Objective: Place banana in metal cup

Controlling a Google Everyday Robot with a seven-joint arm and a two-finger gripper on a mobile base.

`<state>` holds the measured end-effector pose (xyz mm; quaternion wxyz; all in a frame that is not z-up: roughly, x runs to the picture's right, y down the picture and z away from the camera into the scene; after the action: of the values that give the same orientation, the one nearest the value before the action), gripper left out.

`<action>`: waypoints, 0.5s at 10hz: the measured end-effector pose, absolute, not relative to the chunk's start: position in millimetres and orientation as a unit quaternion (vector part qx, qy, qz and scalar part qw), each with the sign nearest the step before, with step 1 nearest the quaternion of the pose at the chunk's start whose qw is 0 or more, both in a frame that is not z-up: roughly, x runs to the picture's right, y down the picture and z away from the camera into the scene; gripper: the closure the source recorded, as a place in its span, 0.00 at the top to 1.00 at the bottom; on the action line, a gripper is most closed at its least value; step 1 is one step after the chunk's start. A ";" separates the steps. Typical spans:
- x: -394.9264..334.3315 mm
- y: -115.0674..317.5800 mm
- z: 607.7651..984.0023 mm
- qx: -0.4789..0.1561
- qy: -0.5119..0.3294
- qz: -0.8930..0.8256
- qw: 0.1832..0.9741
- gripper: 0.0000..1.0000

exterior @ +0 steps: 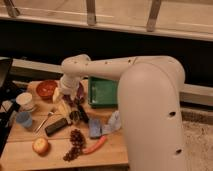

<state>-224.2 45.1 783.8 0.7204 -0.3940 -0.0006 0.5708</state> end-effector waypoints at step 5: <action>-234.5 58.5 790.3 -0.420 -0.010 0.577 0.700 0.63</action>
<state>-234.5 58.5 790.3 0.7003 -0.4198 -0.0104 0.5773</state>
